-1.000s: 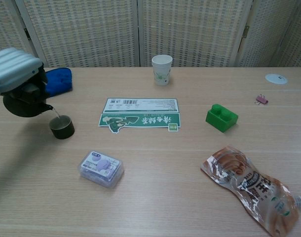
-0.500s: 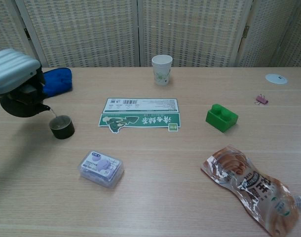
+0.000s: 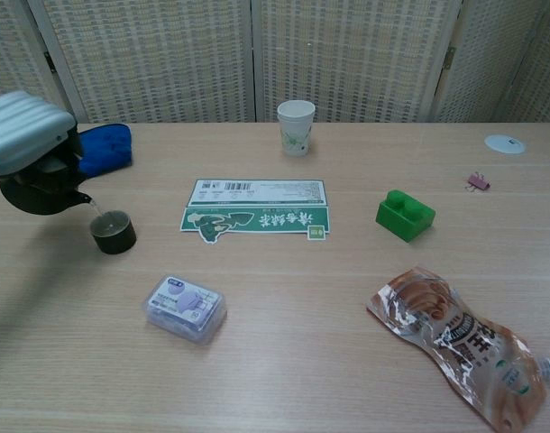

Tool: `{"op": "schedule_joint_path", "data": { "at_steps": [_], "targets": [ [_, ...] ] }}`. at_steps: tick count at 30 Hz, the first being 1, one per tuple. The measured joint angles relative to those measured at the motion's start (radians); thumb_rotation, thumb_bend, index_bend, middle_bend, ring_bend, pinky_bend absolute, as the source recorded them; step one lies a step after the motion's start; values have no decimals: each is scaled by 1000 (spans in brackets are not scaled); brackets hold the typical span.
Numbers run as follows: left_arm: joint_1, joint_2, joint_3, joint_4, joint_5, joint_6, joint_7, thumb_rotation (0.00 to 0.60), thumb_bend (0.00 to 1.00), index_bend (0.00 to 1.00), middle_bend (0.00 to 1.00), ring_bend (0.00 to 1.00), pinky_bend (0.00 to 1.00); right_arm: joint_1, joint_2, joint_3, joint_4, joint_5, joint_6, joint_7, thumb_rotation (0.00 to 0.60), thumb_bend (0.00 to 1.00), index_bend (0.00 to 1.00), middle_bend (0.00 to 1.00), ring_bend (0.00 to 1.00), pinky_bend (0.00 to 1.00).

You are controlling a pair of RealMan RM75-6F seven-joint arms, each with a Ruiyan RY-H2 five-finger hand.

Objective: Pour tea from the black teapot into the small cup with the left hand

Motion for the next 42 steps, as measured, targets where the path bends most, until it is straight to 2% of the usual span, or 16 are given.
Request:
{"op": "schedule_joint_path", "data": {
  "at_steps": [29, 42],
  "targets": [
    [0, -2, 0, 0, 2, 5, 8, 600, 403, 1000, 1000, 1000, 450, -2, -1, 0, 4, -2, 4, 5, 600, 167, 380, 335, 255, 197],
    [15, 10, -53, -95, -91, -37, -146, 597, 403, 1000, 1000, 1000, 455, -3, -1, 0, -3, -1, 4, -3, 600, 167, 381, 335, 255, 197]
  ]
}}
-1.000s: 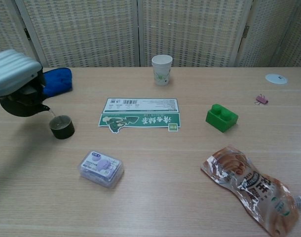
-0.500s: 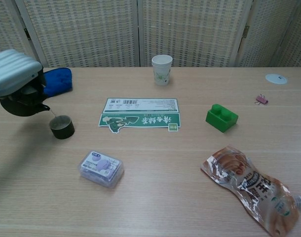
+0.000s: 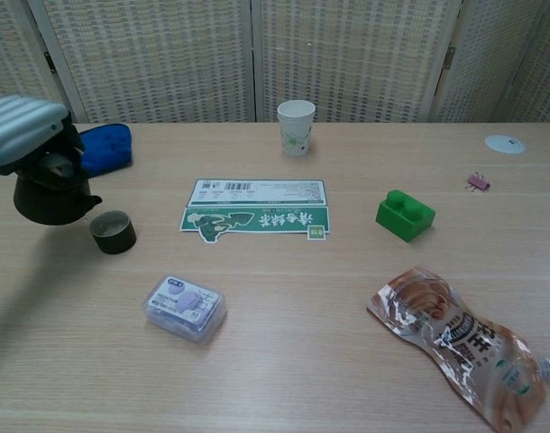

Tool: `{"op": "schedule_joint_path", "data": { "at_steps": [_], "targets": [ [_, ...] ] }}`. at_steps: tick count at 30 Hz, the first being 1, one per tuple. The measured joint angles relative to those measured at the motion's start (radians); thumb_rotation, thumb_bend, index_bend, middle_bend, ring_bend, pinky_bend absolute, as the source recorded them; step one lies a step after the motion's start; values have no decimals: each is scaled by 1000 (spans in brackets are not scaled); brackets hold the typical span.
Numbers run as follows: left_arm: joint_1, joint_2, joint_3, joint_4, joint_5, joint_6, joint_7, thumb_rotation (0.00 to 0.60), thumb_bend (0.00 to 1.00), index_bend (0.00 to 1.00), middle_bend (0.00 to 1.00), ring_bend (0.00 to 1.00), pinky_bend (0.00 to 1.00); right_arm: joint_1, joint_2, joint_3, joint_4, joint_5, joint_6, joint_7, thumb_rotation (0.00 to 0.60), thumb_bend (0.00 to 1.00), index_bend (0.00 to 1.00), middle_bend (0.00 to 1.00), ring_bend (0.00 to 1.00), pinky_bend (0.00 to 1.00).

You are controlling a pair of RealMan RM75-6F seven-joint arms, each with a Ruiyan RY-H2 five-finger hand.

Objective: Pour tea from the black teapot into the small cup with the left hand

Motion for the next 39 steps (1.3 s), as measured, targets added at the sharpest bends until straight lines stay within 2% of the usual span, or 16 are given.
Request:
{"op": "schedule_joint_path", "data": {
  "at_steps": [8, 9, 10, 14, 15, 18, 23, 32, 39],
  "targets": [
    [14, 6, -51, -36, -56, -5, -176, 599, 403, 1000, 1000, 996, 455, 1, 2, 0, -9, -1, 0, -8, 600, 167, 380, 334, 254, 197],
    [17, 10, -59, -47, -68, -9, -207, 585, 403, 1000, 1000, 996, 455, 1, 2, 0, -10, -2, 1, -8, 600, 167, 380, 334, 254, 197],
    [20, 15, -66, -57, -78, -14, -231, 566, 402, 1000, 1000, 996, 455, 1, 2, 0, -10, -2, 0, -8, 600, 167, 380, 334, 254, 197],
    [34, 45, -90, -118, -126, -48, -335, 383, 355, 1000, 1000, 995, 456, 2, 2, 0, -10, -3, -1, -8, 600, 167, 380, 335, 254, 197],
    [39, 59, -96, -138, -139, -62, -366, 369, 334, 1000, 1000, 995, 456, 2, 2, 0, -10, -3, -1, -7, 600, 167, 380, 335, 254, 197],
    [53, 96, -106, -176, -167, -91, -410, 357, 318, 1000, 1000, 995, 456, 4, 2, 1, -10, -5, -2, -8, 600, 167, 380, 335, 255, 197],
    [58, 103, -107, -161, -171, -97, -407, 342, 282, 1000, 1000, 993, 456, 5, -1, 0, -9, -6, -4, -7, 600, 167, 380, 335, 255, 197],
    [40, 79, -107, -82, -178, -111, -375, 317, 261, 1000, 1000, 975, 456, 4, -1, -1, -7, -3, -5, -7, 600, 167, 380, 334, 255, 197],
    [19, 45, -113, 11, -202, -144, -348, 314, 252, 990, 1000, 923, 434, 3, -2, -2, -5, 2, -8, -6, 600, 167, 380, 335, 255, 197]
  ]
}}
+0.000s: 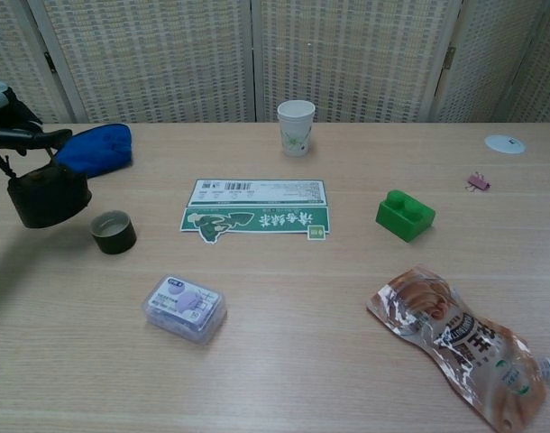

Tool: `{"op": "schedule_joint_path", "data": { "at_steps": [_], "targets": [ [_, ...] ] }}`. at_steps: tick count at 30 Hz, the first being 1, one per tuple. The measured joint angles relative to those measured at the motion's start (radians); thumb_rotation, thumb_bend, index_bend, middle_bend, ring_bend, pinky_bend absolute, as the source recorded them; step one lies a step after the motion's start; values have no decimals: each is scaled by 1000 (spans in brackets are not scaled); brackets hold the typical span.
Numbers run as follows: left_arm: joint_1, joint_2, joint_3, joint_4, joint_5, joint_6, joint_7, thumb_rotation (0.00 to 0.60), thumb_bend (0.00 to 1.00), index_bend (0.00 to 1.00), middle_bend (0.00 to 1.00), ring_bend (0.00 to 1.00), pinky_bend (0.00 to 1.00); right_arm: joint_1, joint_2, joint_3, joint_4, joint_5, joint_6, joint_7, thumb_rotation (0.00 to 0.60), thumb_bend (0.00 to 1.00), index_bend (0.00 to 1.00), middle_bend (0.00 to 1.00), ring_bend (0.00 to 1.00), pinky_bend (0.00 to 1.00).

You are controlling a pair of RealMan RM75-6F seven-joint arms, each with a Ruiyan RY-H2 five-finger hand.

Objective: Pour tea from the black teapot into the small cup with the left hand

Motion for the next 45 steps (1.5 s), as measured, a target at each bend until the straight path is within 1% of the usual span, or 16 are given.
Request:
{"op": "schedule_joint_path", "data": {
  "at_steps": [7, 13, 33, 40, 45],
  "targets": [
    [-15, -26, -5, 69, -24, -31, 20, 318, 248, 943, 1000, 871, 393, 3, -2, 0, 2, 3, -5, -2, 600, 167, 380, 335, 254, 197],
    [-25, -33, -5, 94, -51, -76, 51, 316, 244, 903, 999, 831, 349, 4, -4, 0, 2, 3, -7, -4, 600, 167, 380, 335, 254, 197],
    [-37, -71, 13, 170, -60, -118, 90, 314, 240, 868, 962, 790, 318, 1, -4, -1, 3, 10, -9, -8, 600, 167, 380, 335, 255, 197],
    [-34, -76, 22, 177, -55, -122, 104, 304, 237, 806, 897, 729, 312, 0, -4, -2, 4, 10, -11, -6, 600, 167, 380, 335, 255, 188],
    [-29, -76, 31, 177, -48, -119, 115, 294, 231, 756, 825, 661, 310, 1, -5, -3, 5, 8, -11, -5, 600, 167, 380, 335, 255, 187]
  ]
}}
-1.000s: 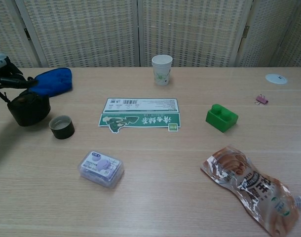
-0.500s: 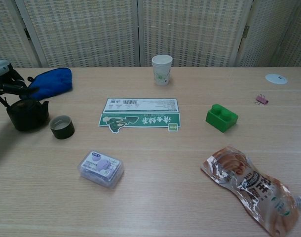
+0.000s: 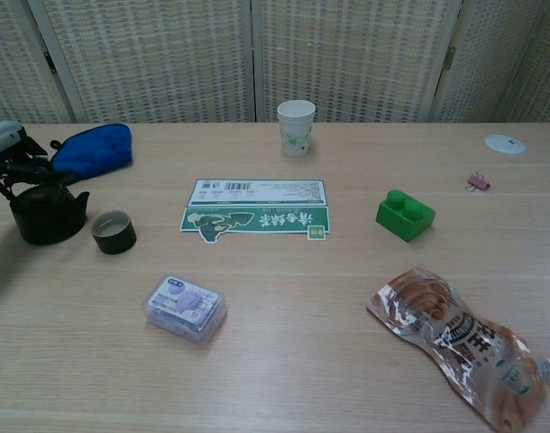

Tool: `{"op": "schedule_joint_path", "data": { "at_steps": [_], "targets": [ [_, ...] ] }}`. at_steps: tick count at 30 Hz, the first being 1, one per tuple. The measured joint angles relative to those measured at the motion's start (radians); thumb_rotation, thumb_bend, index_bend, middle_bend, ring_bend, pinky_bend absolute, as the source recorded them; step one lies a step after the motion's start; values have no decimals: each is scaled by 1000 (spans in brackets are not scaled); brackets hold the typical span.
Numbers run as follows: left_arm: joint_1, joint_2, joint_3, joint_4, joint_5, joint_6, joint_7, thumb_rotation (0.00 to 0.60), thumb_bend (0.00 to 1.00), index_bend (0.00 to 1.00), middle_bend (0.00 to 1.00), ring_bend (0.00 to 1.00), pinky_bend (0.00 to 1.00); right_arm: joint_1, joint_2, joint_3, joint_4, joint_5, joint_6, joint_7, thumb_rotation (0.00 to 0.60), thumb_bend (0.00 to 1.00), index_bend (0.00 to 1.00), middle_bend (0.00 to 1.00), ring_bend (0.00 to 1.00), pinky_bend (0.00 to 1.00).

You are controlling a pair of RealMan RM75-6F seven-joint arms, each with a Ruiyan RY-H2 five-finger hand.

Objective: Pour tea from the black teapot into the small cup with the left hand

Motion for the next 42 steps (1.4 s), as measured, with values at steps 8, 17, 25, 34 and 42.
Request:
{"op": "schedule_joint_path", "data": {
  "at_steps": [8, 17, 25, 34, 42],
  "targets": [
    [7, 7, 1, -13, 1, 15, 21, 249, 222, 560, 569, 397, 271, -3, 1, -2, -1, -4, 5, 2, 600, 167, 380, 334, 254, 188],
    [35, 64, -11, -129, 5, 73, 26, 255, 219, 429, 401, 270, 142, -5, 8, -11, 0, -20, 2, 14, 600, 167, 380, 335, 255, 188],
    [104, 188, 8, -385, 22, 179, 108, 273, 219, 429, 401, 270, 142, 10, 3, -29, 15, -54, -27, 36, 600, 167, 380, 335, 254, 188],
    [236, 320, 63, -678, 72, 371, 190, 271, 219, 430, 401, 274, 142, 44, -5, -54, 20, -113, -70, 50, 600, 167, 380, 335, 254, 188],
    [342, 392, 155, -806, 224, 519, 234, 287, 219, 430, 401, 274, 142, 61, -14, -67, 19, -147, -83, 62, 600, 168, 380, 335, 254, 188]
  ]
}}
